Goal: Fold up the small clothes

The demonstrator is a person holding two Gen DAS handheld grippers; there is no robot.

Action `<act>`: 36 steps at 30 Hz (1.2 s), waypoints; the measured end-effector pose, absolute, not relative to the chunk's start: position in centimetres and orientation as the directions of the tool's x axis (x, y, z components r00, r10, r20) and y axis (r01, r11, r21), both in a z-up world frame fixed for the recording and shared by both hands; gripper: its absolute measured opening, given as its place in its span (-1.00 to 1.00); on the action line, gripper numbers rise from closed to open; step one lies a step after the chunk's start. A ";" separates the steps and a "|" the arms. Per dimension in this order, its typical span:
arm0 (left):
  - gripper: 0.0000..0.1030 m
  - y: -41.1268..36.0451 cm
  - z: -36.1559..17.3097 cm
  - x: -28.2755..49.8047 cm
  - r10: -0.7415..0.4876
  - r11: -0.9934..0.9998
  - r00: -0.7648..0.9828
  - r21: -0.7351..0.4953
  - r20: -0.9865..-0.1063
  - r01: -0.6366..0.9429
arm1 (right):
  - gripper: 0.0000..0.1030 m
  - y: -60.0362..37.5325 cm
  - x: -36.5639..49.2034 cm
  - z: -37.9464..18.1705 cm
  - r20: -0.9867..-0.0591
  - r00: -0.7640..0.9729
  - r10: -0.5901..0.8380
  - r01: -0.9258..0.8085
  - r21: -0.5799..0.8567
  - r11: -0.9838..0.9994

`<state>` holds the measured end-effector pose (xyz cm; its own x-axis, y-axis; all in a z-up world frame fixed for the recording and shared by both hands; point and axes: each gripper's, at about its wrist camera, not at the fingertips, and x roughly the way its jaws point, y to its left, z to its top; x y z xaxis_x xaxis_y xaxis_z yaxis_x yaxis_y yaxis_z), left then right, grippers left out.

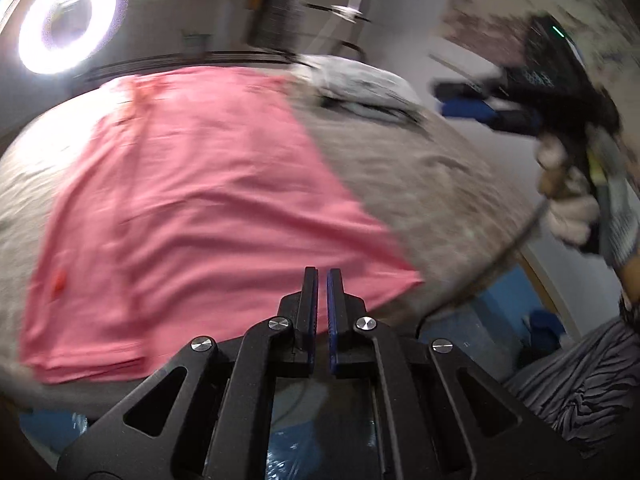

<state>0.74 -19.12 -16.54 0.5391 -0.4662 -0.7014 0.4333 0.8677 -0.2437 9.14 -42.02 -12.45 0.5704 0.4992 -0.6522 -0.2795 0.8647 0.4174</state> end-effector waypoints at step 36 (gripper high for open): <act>-0.98 -21.6 -17.0 4.5 -0.556 0.823 0.448 -0.387 -0.700 0.416 | 0.00 -37.6 36.1 -23.2 -0.709 0.490 0.507 -0.009 0.577 0.816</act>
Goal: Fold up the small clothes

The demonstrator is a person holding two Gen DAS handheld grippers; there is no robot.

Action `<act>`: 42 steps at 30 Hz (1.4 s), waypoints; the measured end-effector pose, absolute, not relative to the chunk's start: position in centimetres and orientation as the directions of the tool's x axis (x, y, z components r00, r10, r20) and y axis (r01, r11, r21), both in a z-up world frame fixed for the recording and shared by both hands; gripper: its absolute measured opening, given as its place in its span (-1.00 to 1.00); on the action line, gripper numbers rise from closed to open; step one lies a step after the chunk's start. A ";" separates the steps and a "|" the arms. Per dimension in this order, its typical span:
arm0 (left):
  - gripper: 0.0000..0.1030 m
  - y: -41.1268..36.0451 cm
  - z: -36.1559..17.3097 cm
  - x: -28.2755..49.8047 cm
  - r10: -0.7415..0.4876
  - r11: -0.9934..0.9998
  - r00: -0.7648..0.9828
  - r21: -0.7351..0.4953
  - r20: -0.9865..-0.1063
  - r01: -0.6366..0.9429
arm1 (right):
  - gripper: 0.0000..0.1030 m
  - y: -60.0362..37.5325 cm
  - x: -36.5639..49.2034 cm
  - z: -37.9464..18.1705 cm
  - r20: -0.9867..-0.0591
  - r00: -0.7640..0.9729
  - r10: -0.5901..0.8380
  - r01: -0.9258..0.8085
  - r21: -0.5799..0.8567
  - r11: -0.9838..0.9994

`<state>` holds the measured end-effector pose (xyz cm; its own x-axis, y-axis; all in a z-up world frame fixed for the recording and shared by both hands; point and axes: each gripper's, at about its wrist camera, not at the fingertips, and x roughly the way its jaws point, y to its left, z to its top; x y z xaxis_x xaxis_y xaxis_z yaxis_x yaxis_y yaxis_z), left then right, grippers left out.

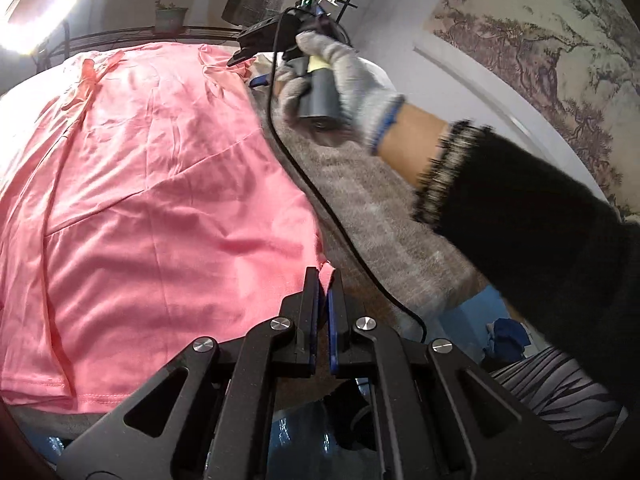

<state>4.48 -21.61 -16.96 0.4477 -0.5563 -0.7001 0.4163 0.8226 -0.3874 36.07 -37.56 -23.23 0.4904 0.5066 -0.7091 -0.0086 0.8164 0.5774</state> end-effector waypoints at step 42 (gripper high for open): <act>-0.98 -6.1 -21.8 2.9 -0.453 0.842 0.499 -0.538 -0.739 -0.031 | -0.70 -11.2 43.3 -21.0 -0.899 0.418 0.131 -0.401 -0.053 0.914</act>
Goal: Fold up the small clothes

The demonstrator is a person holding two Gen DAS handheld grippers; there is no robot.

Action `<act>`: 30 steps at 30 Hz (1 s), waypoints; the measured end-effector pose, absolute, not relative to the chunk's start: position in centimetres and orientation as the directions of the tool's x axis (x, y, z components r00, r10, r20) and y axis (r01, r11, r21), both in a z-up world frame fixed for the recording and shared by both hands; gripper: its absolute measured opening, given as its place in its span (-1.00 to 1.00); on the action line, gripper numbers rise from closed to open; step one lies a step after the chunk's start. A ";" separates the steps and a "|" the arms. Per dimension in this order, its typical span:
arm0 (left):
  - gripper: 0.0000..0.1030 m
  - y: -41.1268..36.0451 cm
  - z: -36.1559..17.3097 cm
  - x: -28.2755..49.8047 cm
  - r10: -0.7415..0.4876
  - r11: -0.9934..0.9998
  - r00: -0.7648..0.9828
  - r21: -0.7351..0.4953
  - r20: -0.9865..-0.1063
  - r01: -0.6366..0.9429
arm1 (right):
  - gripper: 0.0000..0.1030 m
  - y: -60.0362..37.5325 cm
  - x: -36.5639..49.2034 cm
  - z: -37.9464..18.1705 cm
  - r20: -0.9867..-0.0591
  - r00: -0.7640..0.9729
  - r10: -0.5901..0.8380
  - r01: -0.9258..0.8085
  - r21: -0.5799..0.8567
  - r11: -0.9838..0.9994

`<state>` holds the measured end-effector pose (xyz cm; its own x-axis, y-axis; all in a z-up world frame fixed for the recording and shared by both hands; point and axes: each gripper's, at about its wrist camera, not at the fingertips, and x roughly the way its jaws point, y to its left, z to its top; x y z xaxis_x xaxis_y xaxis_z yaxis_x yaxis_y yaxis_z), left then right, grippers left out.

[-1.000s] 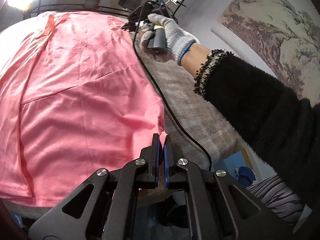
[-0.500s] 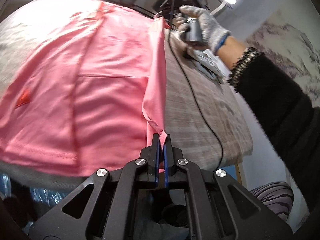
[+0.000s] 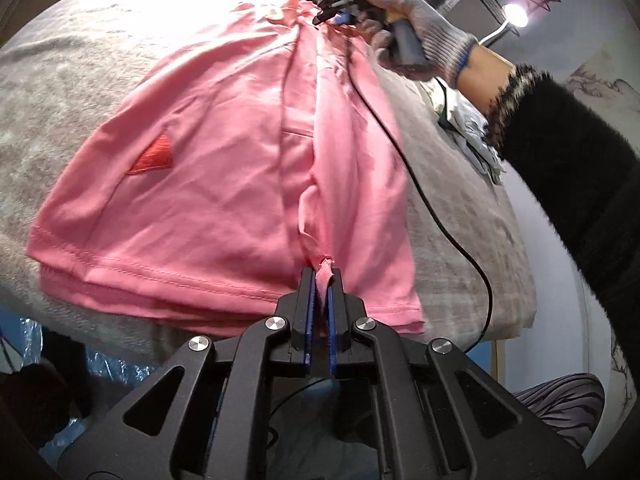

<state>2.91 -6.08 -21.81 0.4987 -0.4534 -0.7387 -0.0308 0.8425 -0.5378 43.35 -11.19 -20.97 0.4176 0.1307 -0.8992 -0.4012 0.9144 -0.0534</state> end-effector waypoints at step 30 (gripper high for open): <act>-0.97 -0.3 -19.1 2.6 -0.400 0.861 0.606 -0.508 -0.688 -0.008 | -1.00 -17.9 49.2 -16.8 -0.813 0.450 0.369 -0.285 0.262 0.922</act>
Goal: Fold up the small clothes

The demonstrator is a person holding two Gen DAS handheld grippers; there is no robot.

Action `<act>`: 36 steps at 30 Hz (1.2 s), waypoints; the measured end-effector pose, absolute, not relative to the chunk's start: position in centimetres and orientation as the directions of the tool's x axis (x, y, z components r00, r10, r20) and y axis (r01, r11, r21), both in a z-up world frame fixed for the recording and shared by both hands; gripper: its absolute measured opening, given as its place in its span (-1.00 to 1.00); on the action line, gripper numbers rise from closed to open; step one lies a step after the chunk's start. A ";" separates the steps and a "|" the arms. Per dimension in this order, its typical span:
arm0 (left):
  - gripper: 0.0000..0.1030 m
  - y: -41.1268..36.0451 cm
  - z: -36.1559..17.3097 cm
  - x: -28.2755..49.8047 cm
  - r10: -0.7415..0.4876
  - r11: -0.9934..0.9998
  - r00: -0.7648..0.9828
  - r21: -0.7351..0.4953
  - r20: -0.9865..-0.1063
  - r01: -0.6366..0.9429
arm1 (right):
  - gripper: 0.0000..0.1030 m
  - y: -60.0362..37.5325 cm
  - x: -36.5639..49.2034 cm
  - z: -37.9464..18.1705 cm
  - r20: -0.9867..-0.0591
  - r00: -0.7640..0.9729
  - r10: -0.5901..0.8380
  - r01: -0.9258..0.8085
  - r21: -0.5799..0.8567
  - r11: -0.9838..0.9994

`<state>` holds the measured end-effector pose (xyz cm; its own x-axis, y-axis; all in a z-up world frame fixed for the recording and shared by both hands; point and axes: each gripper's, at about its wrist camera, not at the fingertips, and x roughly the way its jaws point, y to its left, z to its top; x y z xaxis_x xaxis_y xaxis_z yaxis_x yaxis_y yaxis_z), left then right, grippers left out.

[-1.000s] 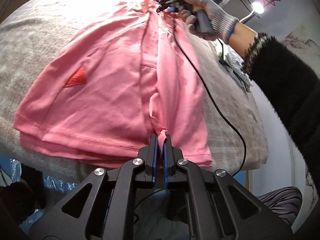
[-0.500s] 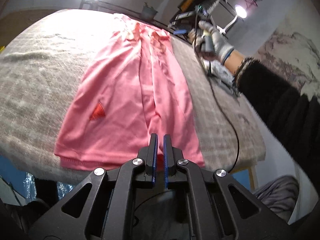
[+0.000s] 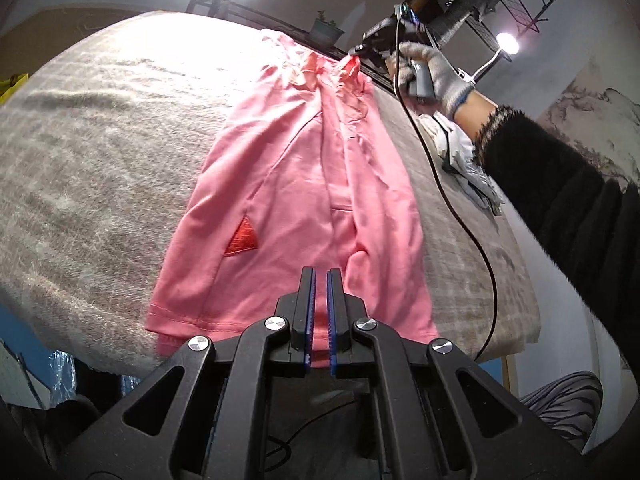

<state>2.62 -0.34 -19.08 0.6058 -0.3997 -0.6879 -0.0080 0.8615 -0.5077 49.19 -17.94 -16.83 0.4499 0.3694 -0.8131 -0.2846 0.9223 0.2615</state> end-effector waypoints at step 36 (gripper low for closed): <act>-0.34 5.6 -13.5 1.2 -0.340 0.926 0.595 -0.370 -0.728 0.077 | -0.20 -30.2 15.2 -10.4 -0.703 0.440 0.558 -0.280 0.483 0.830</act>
